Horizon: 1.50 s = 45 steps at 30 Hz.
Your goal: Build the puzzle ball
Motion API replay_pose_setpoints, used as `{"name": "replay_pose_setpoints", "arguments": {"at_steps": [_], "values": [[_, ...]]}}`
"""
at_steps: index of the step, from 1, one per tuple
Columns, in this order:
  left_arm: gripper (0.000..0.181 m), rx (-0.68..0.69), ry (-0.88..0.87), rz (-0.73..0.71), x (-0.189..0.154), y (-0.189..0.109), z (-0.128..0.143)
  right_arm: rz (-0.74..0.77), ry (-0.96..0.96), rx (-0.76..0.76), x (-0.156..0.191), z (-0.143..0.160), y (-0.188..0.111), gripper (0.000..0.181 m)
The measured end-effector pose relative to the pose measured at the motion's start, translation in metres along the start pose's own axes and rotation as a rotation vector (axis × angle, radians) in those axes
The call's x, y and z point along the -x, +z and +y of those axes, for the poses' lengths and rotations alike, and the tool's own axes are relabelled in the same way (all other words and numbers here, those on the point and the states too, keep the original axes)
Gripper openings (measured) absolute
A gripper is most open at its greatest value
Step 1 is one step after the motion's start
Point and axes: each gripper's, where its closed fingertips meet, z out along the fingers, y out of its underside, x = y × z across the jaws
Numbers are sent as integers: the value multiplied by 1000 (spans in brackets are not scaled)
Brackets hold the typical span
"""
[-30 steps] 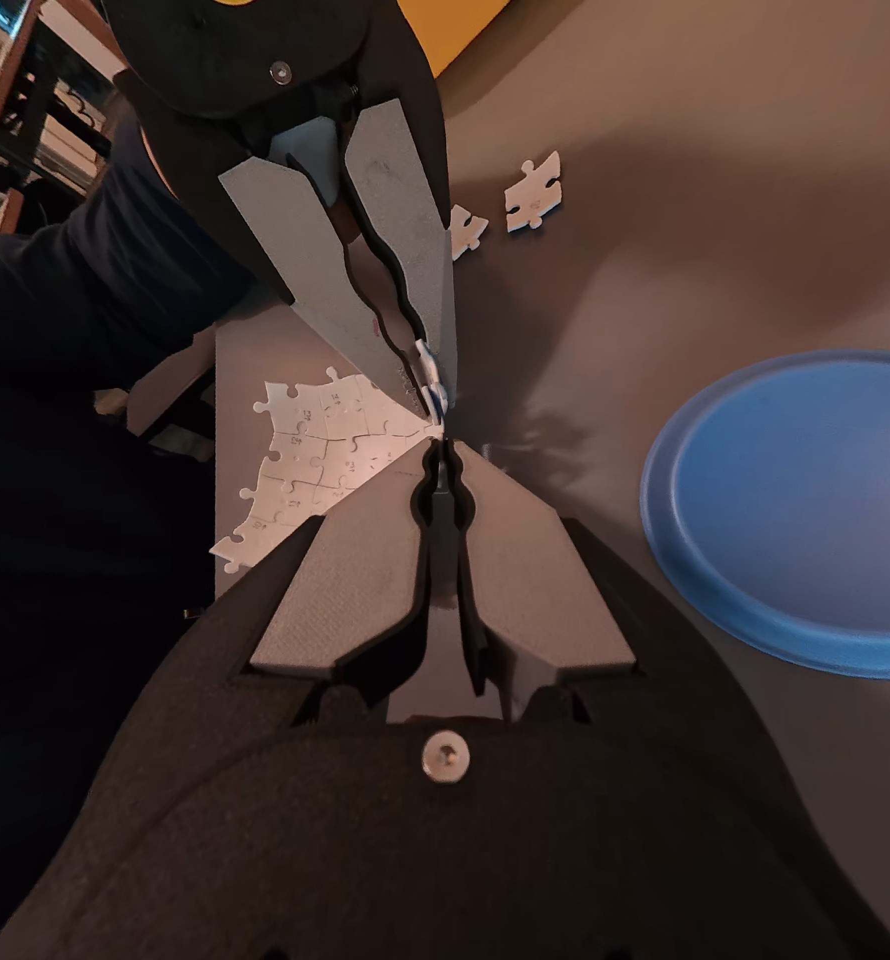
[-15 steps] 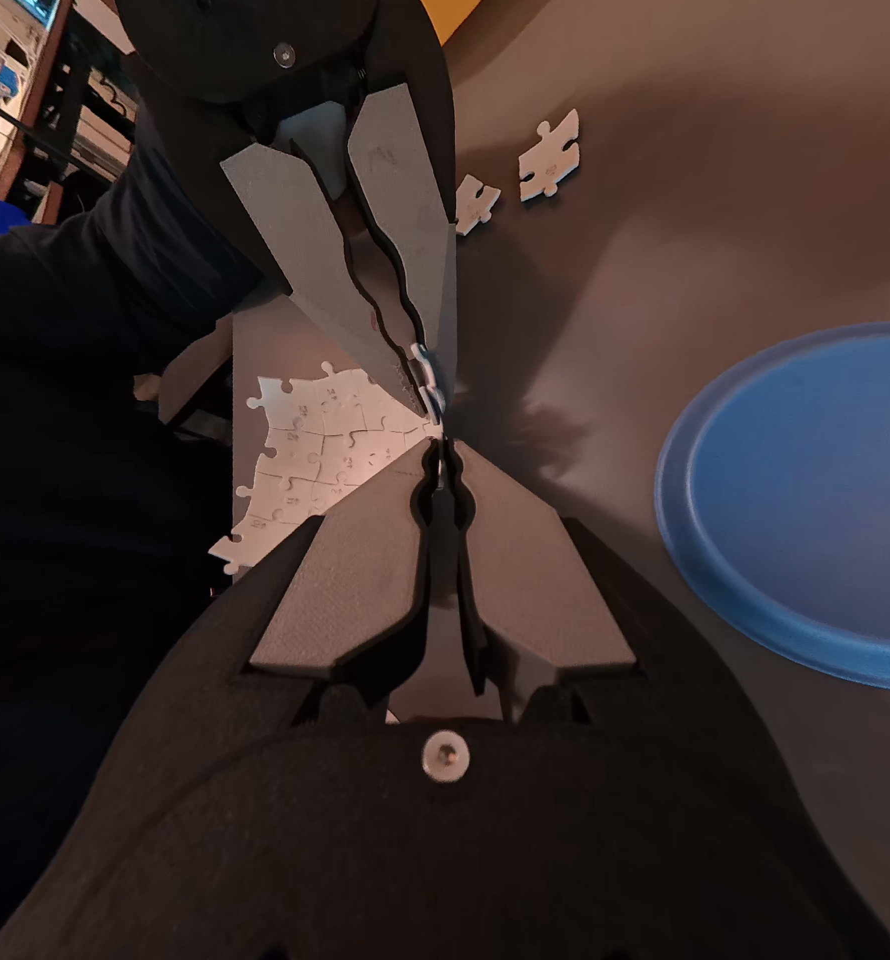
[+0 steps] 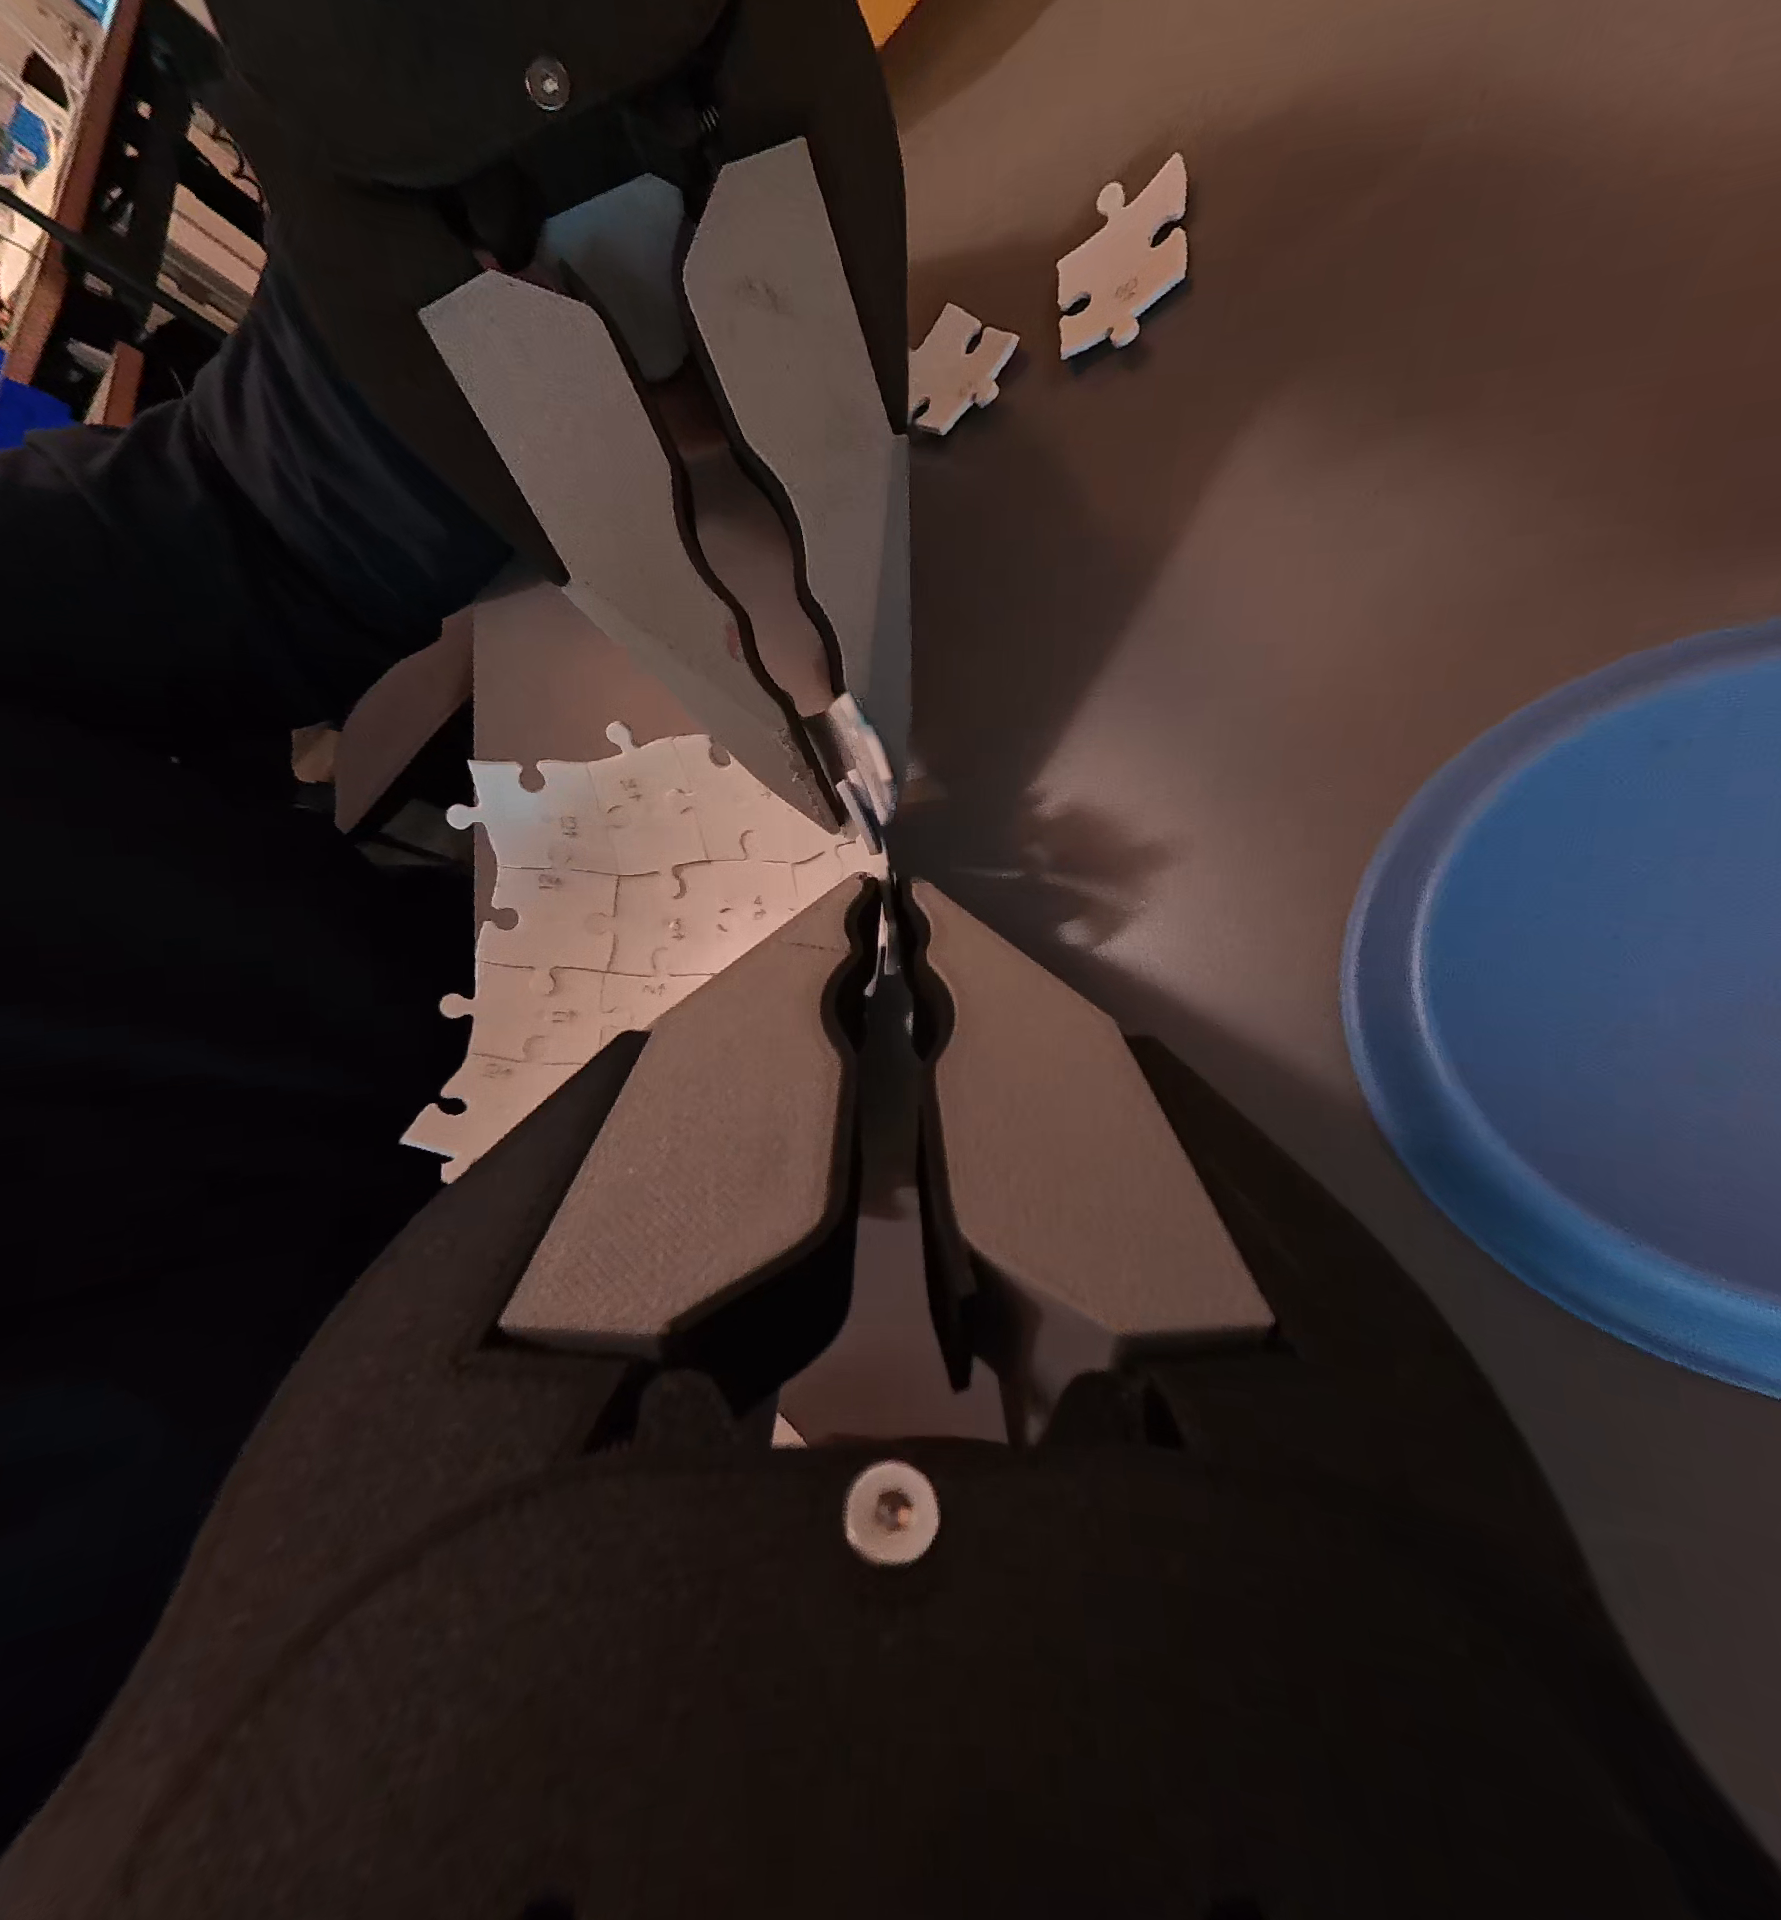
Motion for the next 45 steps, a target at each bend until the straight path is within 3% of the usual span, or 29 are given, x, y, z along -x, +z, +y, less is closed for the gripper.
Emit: {"name": "replay_pose_setpoints", "arguments": {"at_steps": [10,16,29,45], "values": [[15,8,9,10,0,7,-1,4,15,15,-3,4,0,0],[4,-33,14,10,-2,3,-6,-36,27,-17,2,0,-2,0],[3,-155,17,-58,-5,-1,-4,-80,46,-39,7,-1,1,0],[4,-205,11,-48,-8,-2,-11,-74,28,-51,9,-3,-2,0]]}}
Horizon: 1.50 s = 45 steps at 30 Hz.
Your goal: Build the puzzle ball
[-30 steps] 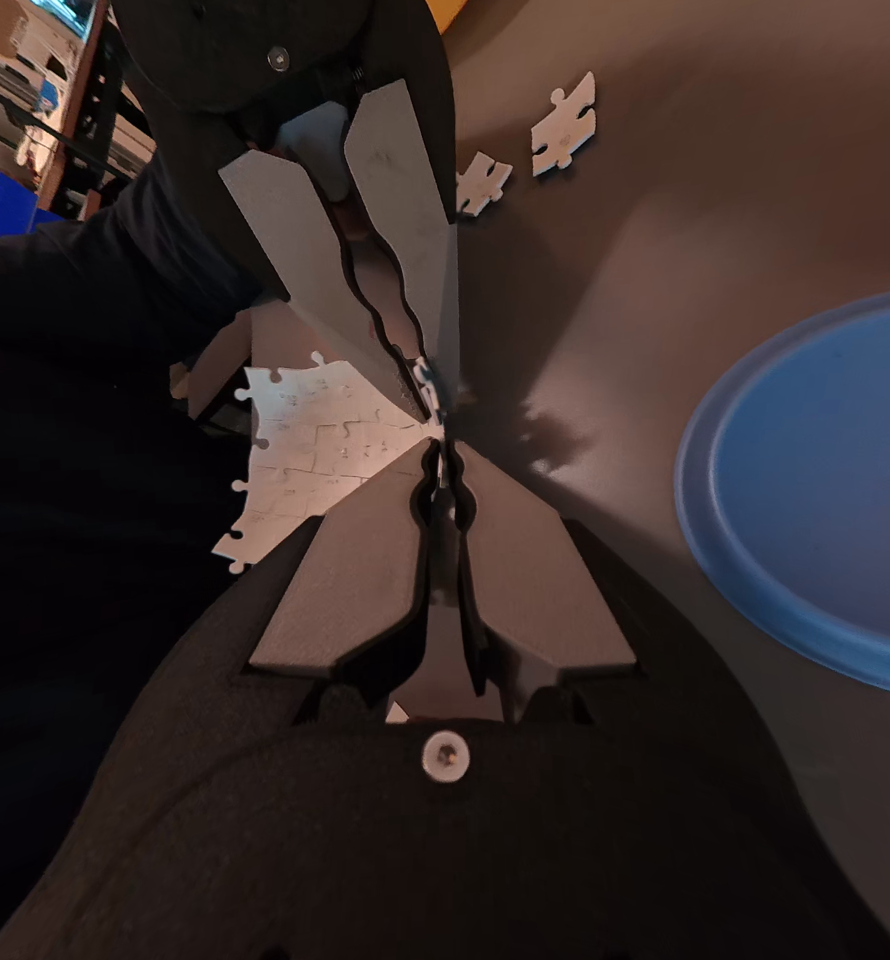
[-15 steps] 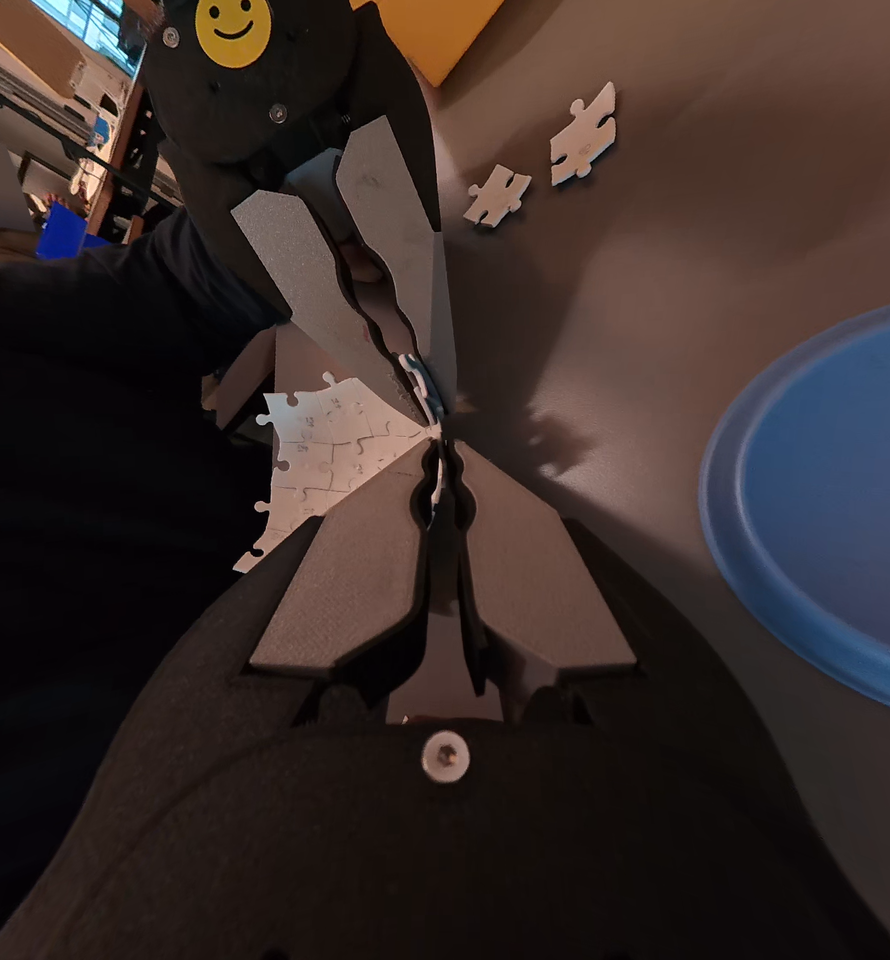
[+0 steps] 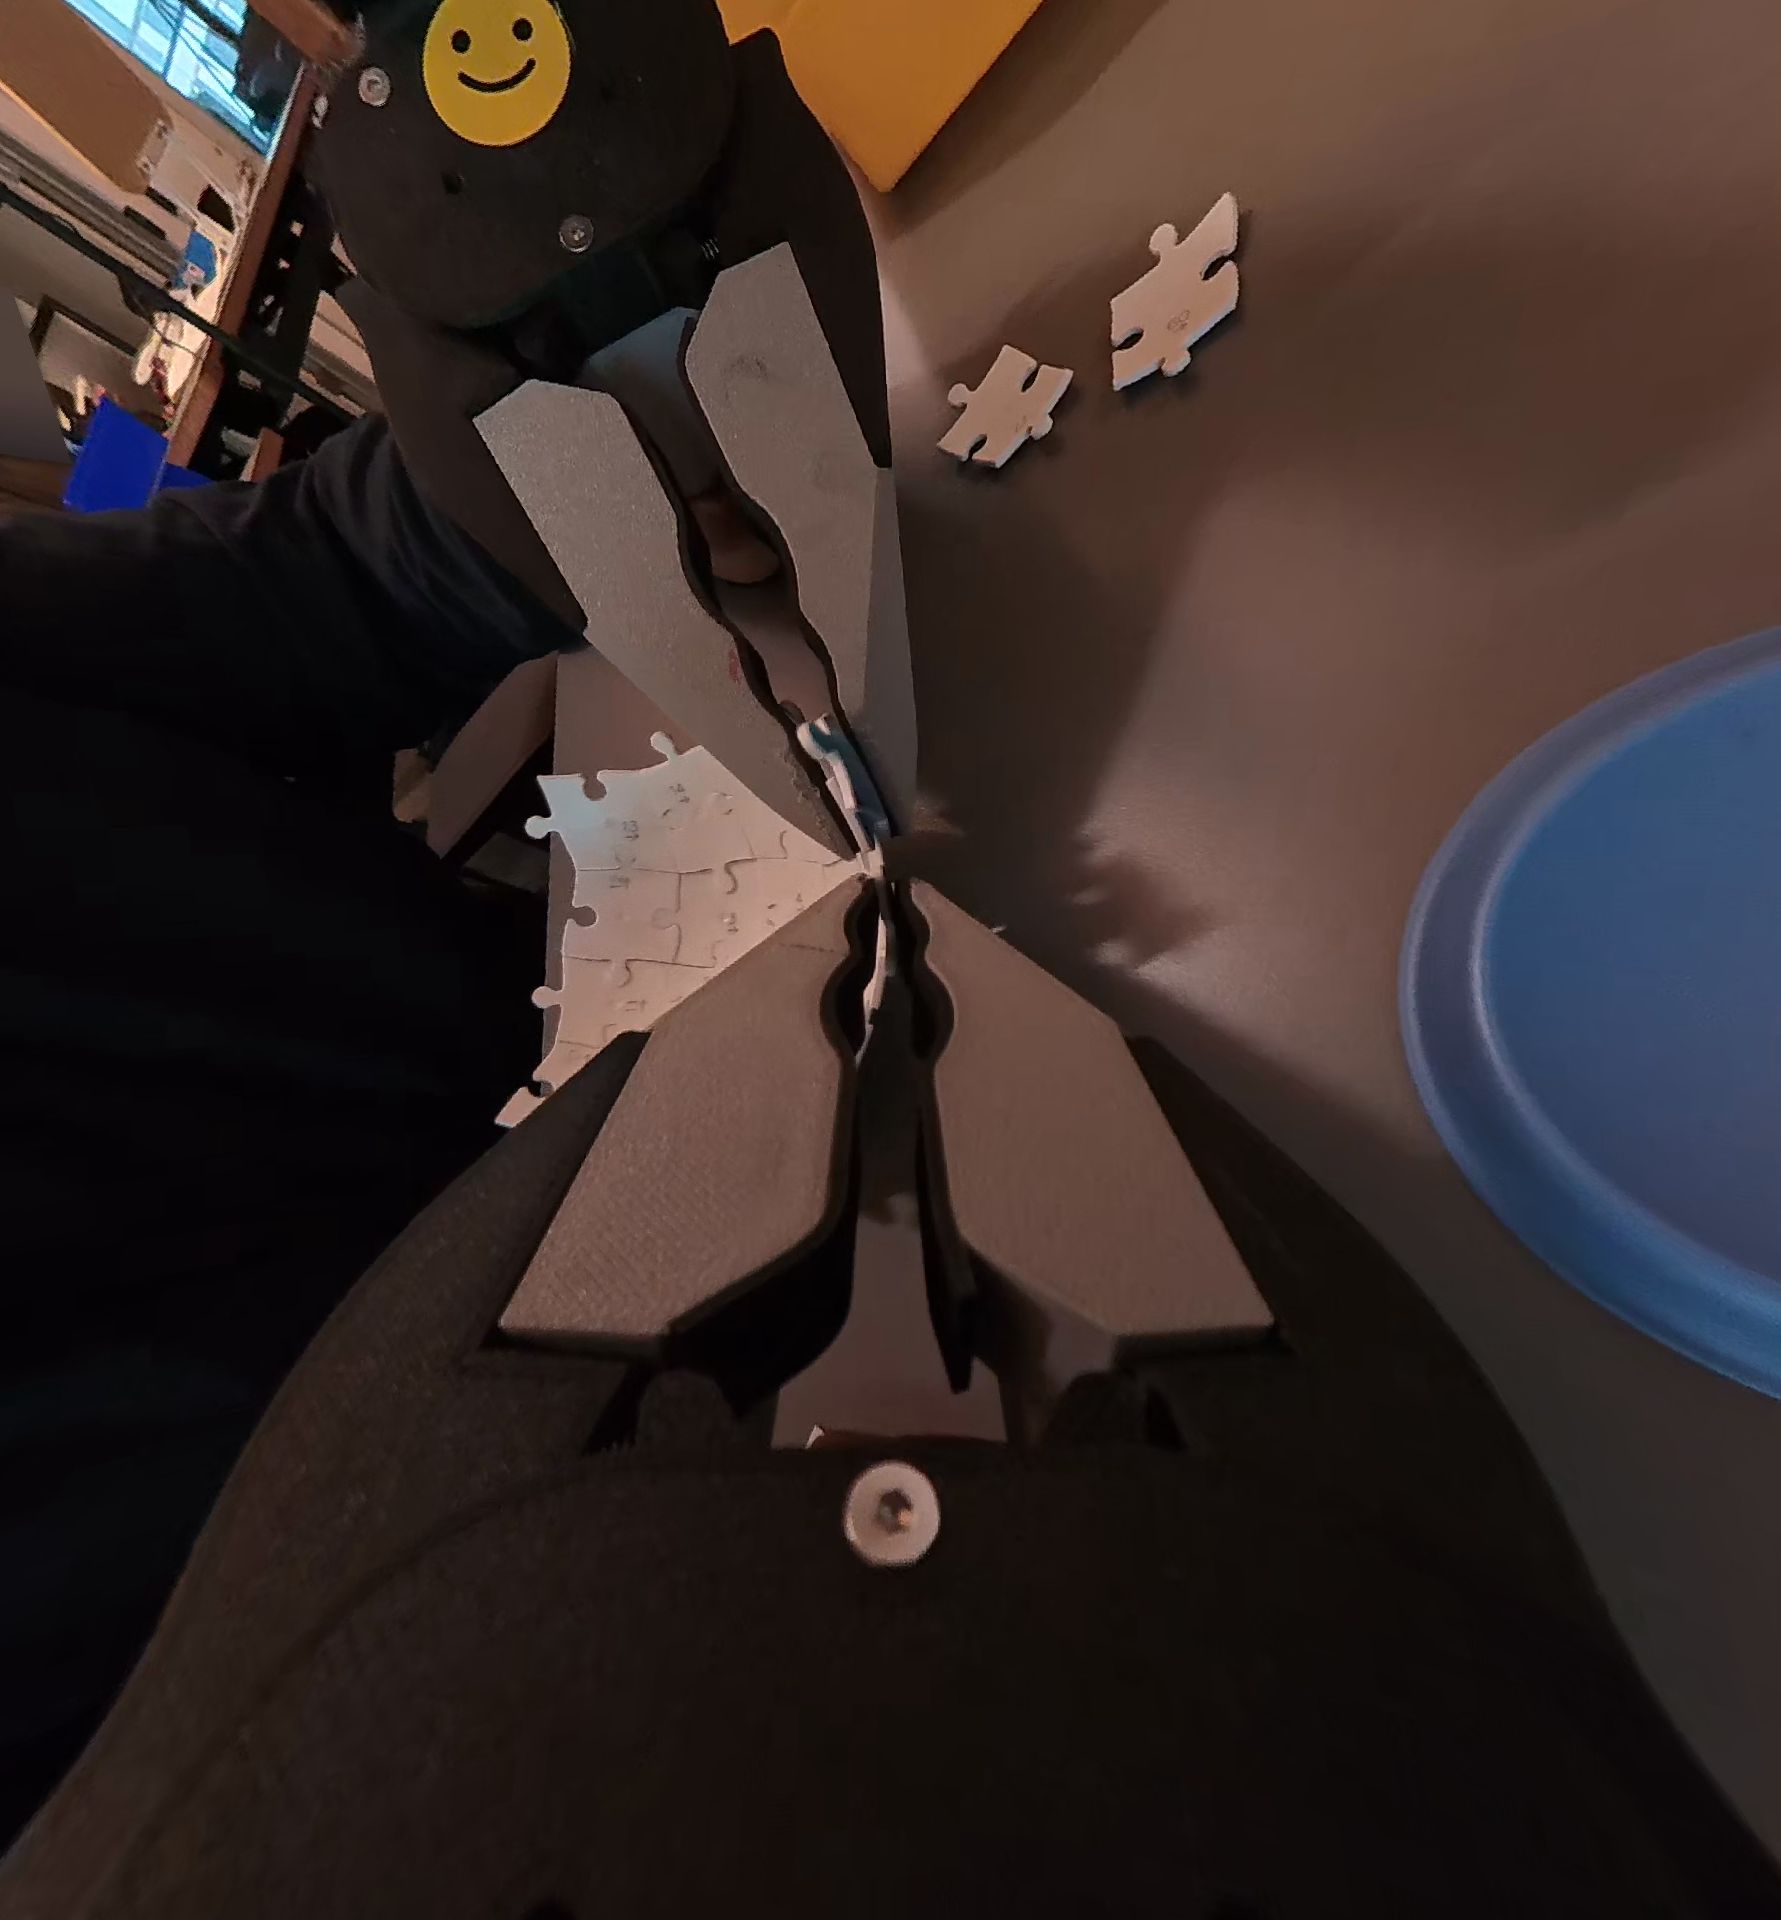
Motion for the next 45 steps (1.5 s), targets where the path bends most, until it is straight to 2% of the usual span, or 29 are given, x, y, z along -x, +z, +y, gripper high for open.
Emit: {"name": "replay_pose_setpoints", "arguments": {"at_steps": [10,15,24,35,39,45], "values": [[6,-43,1,15,-2,-3,-5,9,-23,-13,2,-2,-4,0],[14,-32,-17,31,-2,-2,-4,45,-47,-18,-1,-4,-6,0],[3,-43,-23,22,-1,0,-7,65,-99,-14,2,-6,-5,0],[3,-76,-19,13,-2,-3,-12,62,-101,-33,4,-7,-9,0],[12,-81,-26,33,-5,-4,-13,74,-101,-40,3,-8,-11,0],[5,-78,-14,7,-1,-6,-11,84,-111,-46,3,-9,-12,0]]}}
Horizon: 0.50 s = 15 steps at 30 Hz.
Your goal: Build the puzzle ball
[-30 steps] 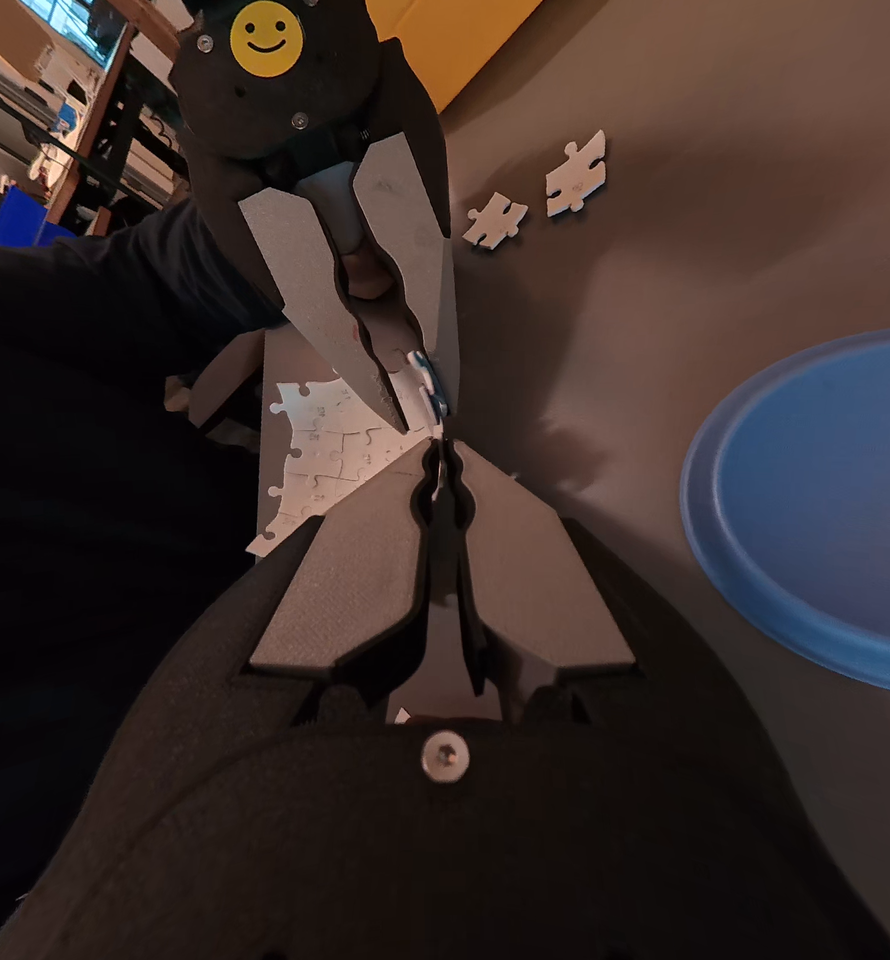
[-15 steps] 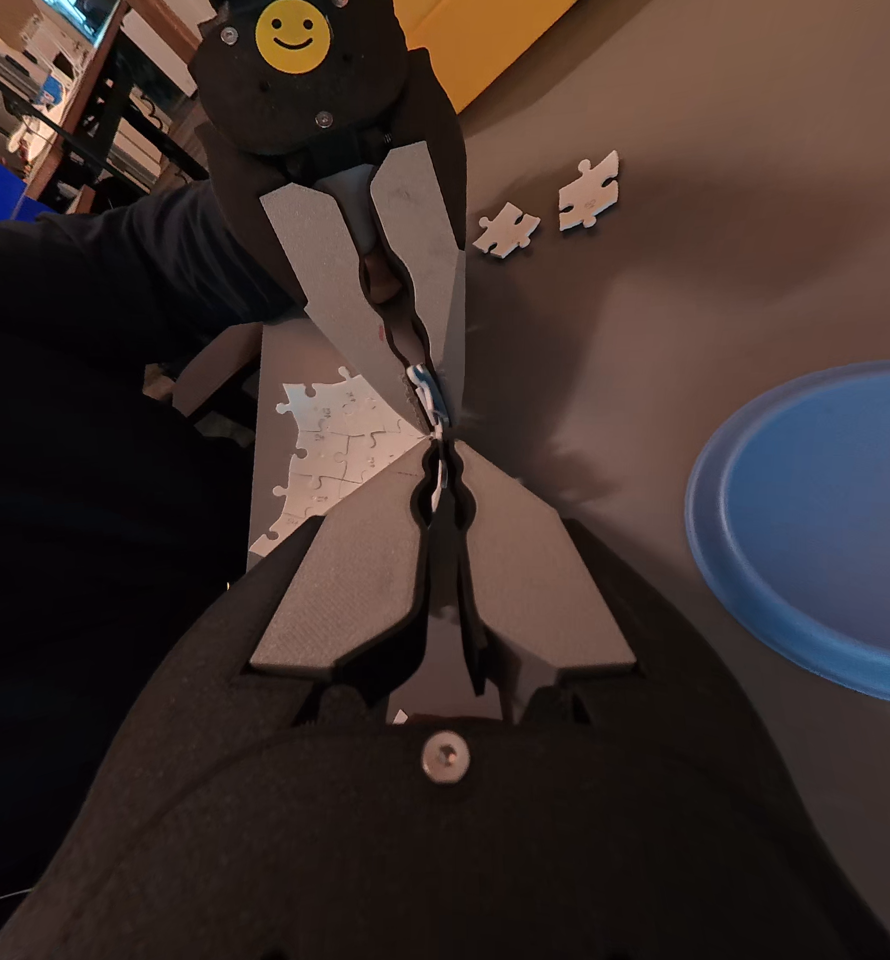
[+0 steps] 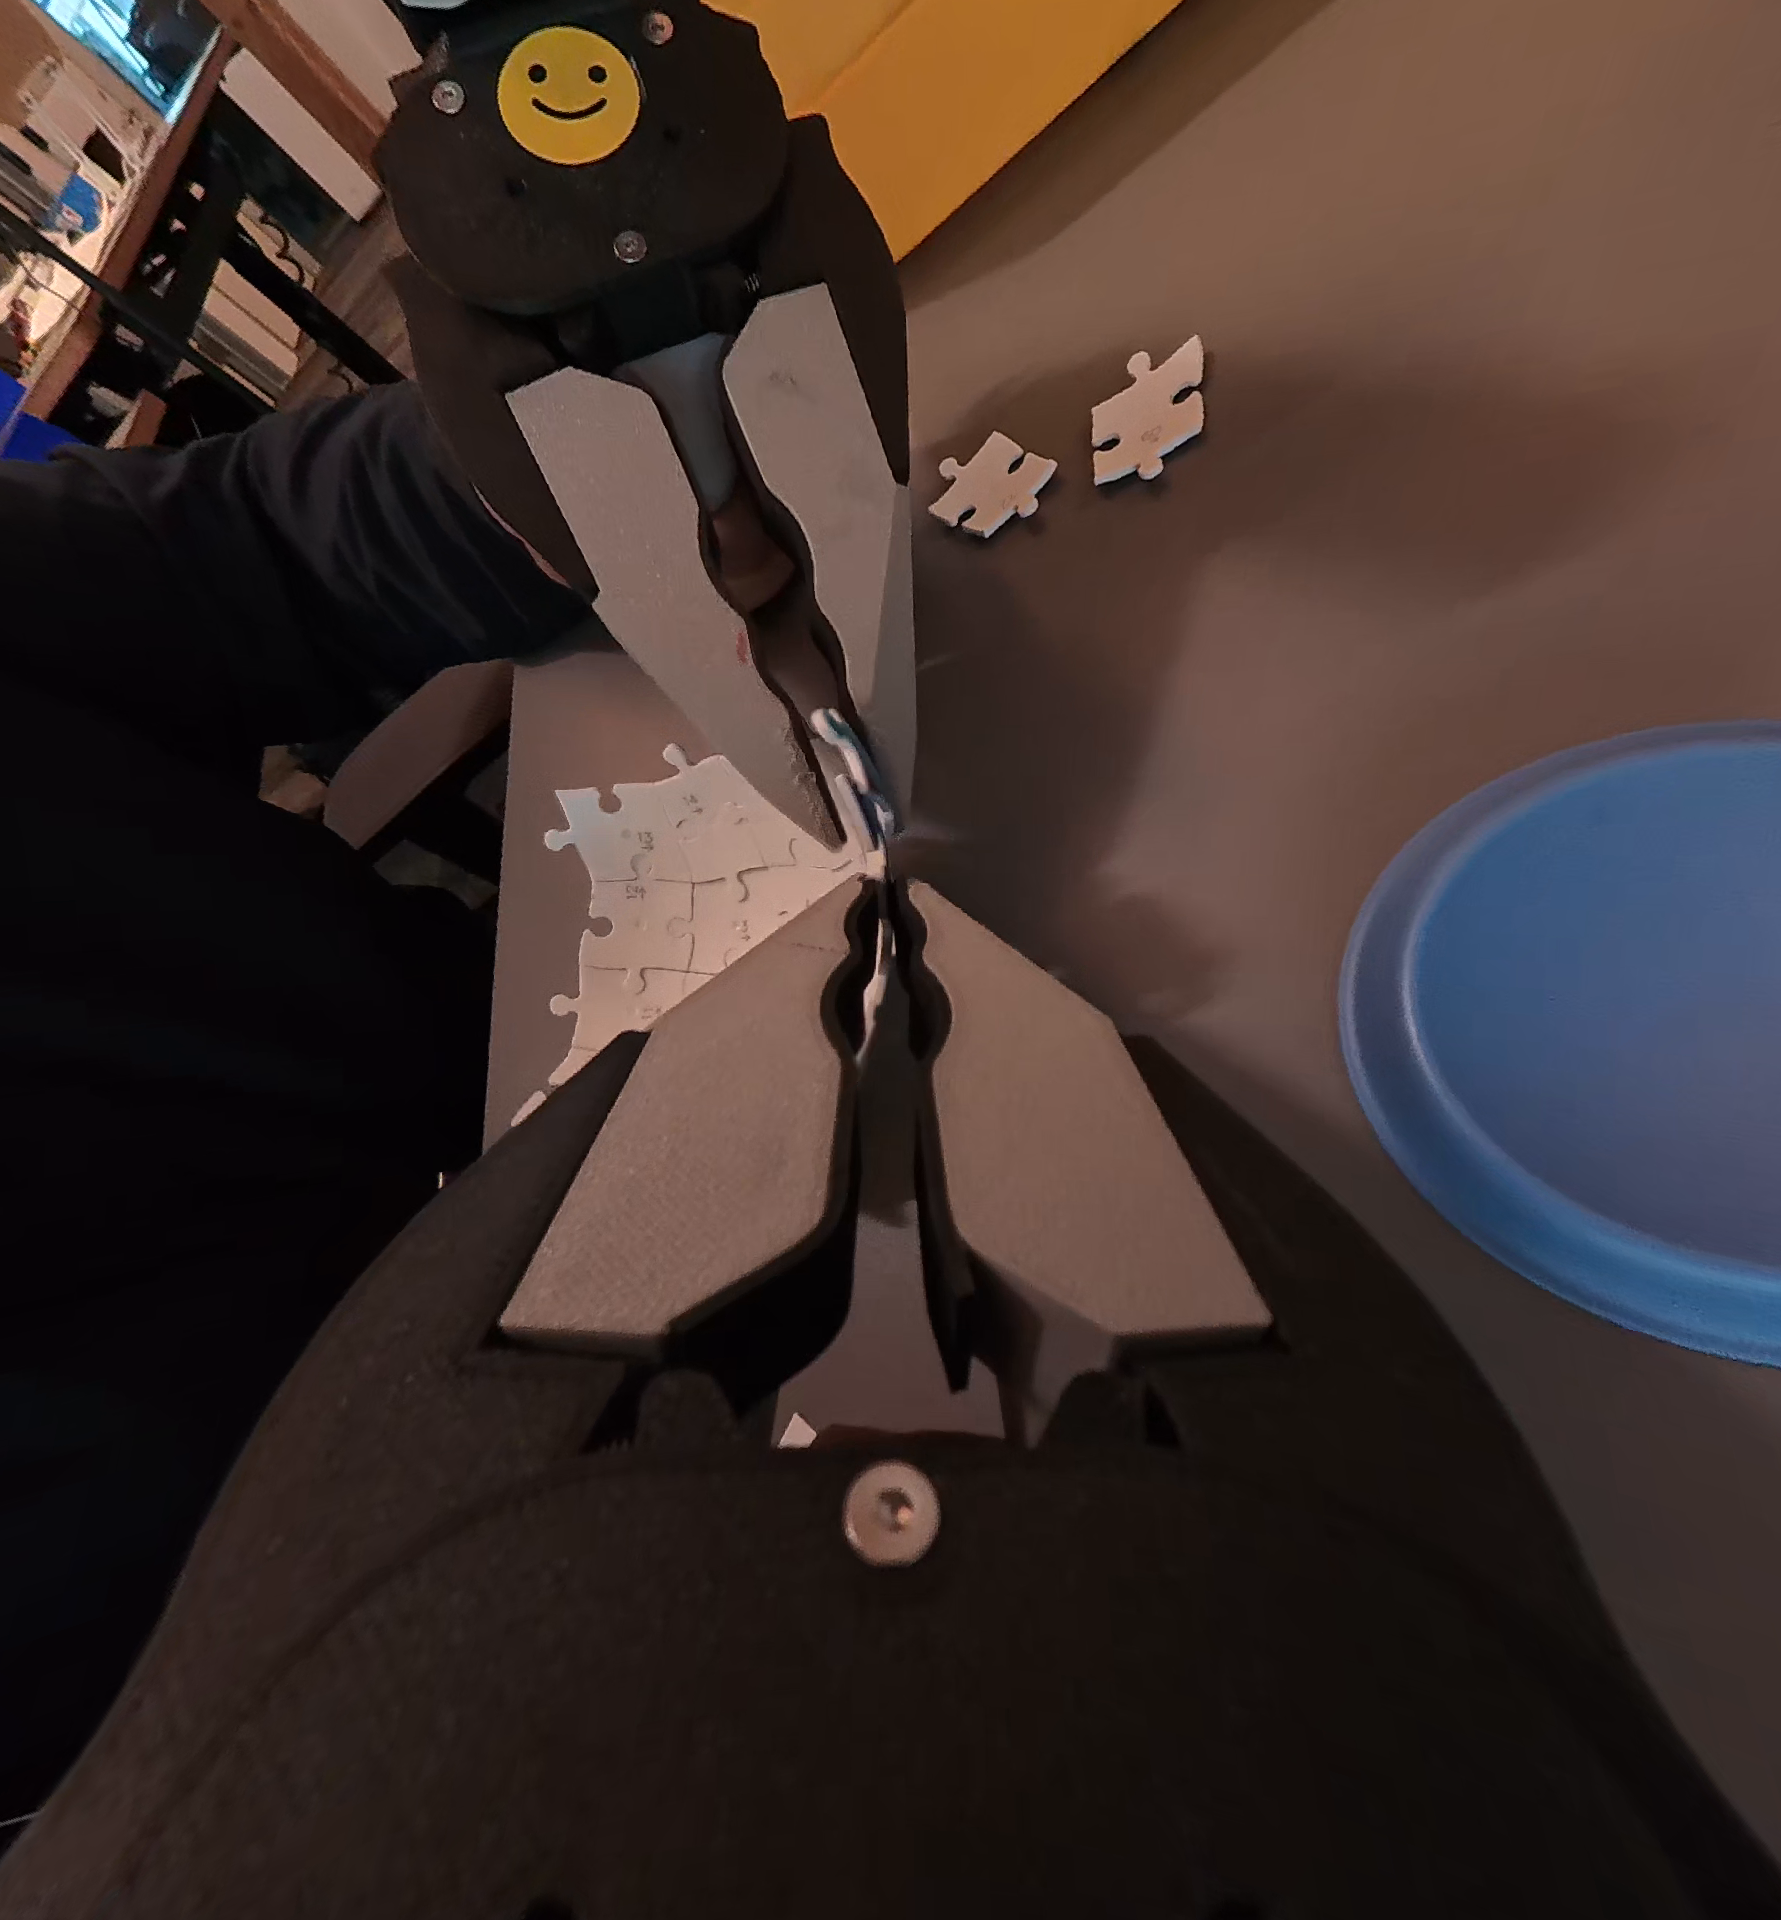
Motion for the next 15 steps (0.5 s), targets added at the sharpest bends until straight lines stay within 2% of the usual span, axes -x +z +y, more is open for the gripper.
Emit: {"name": "replay_pose_setpoints", "arguments": {"at_steps": [8,15], "values": [[5,28,-21,-5,2,-4,6,-14,-2,21,-2,3,8,0],[21,75,-30,39,-1,-6,4,-9,0,36,-5,5,13,0]]}}
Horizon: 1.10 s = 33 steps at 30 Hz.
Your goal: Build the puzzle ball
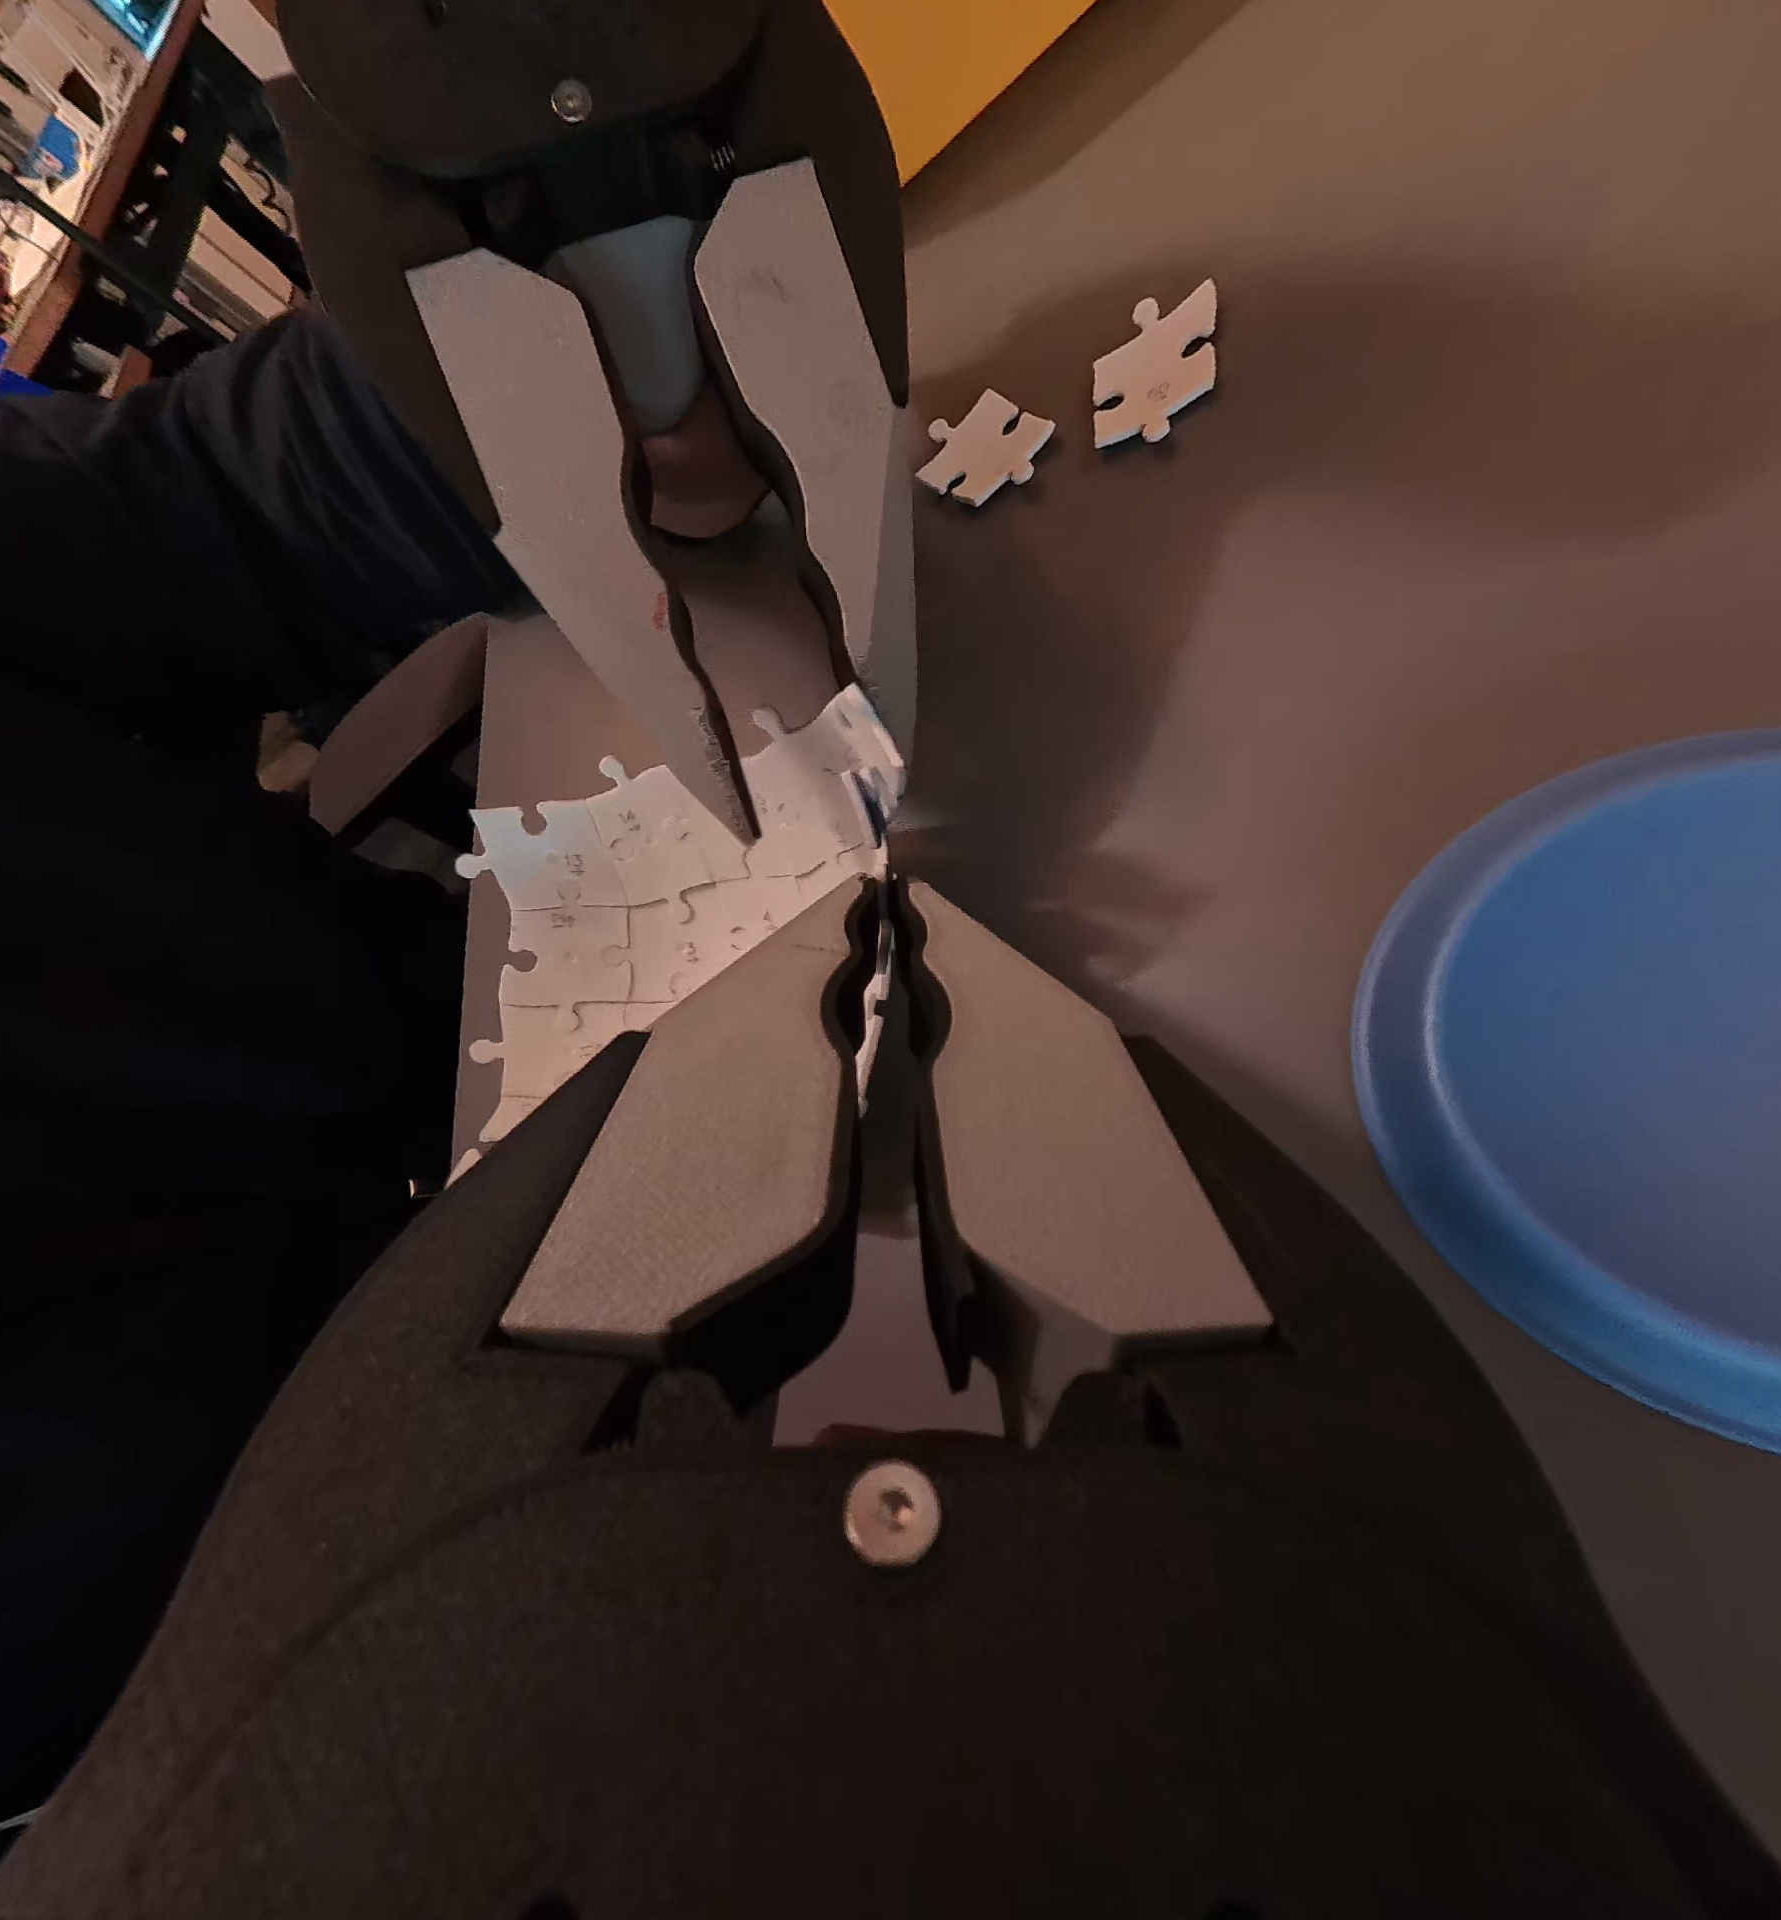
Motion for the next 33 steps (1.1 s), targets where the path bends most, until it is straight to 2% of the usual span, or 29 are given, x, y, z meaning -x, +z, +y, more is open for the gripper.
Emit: {"name": "replay_pose_setpoints", "arguments": {"at_steps": [5,9,11,15,19,29,33], "values": [[38,123,-19,55,-1,9,6,4,2,4,-2,1,0,0],[44,150,-34,117,-5,13,2,5,1,6,-2,1,0,0],[40,151,-35,144,-7,14,-1,1,2,3,-1,1,-1,0],[23,157,-2,110,-1,14,-1,-4,0,-1,0,1,-2,0],[14,163,8,74,3,16,0,-2,-2,5,0,1,-2,0],[1,194,27,36,4,18,6,-15,2,4,1,2,-2,0],[0,176,72,41,-2,16,3,-82,10,-12,10,0,-5,2]]}}
